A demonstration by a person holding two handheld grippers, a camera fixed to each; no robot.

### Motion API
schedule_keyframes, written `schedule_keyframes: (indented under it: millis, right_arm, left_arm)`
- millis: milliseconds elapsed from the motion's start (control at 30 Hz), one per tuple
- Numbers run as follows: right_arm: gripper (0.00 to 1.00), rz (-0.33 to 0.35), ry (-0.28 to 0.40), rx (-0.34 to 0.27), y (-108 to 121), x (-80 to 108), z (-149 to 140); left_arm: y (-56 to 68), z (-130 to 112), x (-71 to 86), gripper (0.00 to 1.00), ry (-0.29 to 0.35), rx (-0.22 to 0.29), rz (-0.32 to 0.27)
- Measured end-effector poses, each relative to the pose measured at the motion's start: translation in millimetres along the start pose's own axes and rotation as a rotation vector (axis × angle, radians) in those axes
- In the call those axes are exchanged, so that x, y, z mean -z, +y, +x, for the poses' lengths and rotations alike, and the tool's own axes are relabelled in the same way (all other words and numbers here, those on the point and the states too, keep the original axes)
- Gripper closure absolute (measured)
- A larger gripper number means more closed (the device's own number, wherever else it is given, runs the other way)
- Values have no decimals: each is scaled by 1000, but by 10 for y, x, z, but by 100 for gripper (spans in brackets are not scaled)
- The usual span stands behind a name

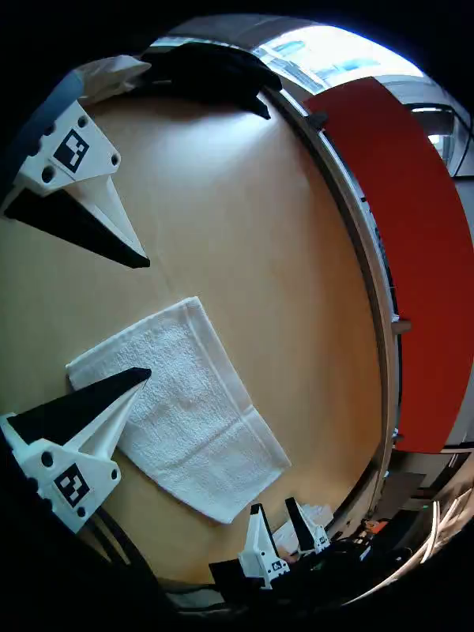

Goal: Fold towel

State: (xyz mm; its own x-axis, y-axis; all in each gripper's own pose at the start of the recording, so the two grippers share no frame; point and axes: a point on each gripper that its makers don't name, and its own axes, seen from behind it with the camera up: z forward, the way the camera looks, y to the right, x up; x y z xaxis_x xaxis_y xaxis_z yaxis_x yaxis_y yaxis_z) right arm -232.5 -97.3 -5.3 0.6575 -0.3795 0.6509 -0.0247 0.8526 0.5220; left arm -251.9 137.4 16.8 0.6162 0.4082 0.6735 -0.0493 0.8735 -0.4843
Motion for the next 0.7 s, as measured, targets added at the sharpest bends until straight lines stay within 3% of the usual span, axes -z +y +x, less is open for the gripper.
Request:
schedule_keyframes:
  millis: [700]
  right_arm:
    - [0, 15, 2, -13, -266, 312, -246]
  left_arm:
    - [162, -378, 286, 6, -17, 79, 6]
